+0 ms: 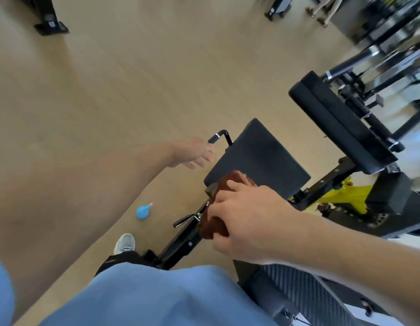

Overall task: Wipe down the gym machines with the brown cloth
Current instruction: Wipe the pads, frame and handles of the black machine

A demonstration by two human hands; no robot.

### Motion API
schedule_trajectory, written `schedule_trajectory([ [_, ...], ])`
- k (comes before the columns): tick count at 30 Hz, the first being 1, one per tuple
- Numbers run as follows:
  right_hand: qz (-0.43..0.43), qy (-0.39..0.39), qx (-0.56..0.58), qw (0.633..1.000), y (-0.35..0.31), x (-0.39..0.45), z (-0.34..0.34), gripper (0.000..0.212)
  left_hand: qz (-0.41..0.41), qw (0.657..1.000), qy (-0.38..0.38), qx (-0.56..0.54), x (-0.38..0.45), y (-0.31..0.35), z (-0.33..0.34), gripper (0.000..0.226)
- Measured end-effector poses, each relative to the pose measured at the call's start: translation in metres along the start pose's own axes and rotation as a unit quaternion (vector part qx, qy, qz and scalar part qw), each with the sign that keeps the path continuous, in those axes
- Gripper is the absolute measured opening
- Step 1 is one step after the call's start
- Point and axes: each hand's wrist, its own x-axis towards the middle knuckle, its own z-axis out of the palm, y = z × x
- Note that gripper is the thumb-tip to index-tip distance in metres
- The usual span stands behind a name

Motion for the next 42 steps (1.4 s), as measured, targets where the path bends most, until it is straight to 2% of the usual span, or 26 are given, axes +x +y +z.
schedule_trajectory([
  [2,0.000,0.039,-0.084,0.996,-0.020,-0.008,0.014,0.030,0.018,1.000,-0.003,0.010,-0.009,0.000,0.008,0.038],
  [4,0.025,0.048,-0.117,0.992,-0.026,-0.013,0.030,0.034,0.021,1.000,0.002,0.006,-0.017,-0.004,0.016,0.038],
  [9,0.033,0.128,-0.097,0.986,-0.023,-0.036,0.053,0.032,0.027,0.998,0.025,-0.053,-0.046,-0.024,0.044,0.037],
  [14,0.039,0.113,-0.058,0.991,-0.026,-0.034,0.041,0.046,0.009,0.990,0.064,-0.127,-0.061,-0.051,0.066,0.024],
  [18,0.035,0.044,-0.066,0.996,-0.024,-0.006,0.019,0.037,-0.044,0.991,0.057,-0.116,-0.052,-0.073,0.059,0.032],
  [21,0.052,-0.077,-0.028,0.995,-0.011,0.028,0.004,0.026,-0.072,0.992,0.039,-0.101,-0.035,-0.083,0.048,0.038],
  [23,0.045,-0.175,0.005,0.983,0.004,0.063,0.002,0.027,-0.086,0.990,0.032,-0.105,-0.018,-0.090,0.037,0.038],
  [26,0.039,-0.282,0.052,0.957,0.027,0.114,0.020,0.033,-0.080,0.994,0.025,-0.072,0.006,-0.101,0.028,0.027],
  [28,0.061,-0.324,0.060,0.942,0.044,0.154,0.043,0.042,-0.083,0.995,-0.005,-0.049,0.031,-0.109,0.018,0.026],
  [30,0.071,-0.333,0.053,0.939,0.061,0.186,0.067,0.047,-0.088,0.995,-0.041,-0.029,0.050,-0.112,0.006,0.033],
  [35,0.069,-0.304,0.048,0.949,0.088,0.239,0.106,0.043,-0.093,0.992,-0.086,-0.021,0.085,-0.120,-0.023,0.036],
  [42,0.072,-0.310,0.050,0.947,0.133,0.321,0.190,0.045,-0.101,0.990,-0.101,-0.019,0.140,-0.150,-0.037,0.040],
])
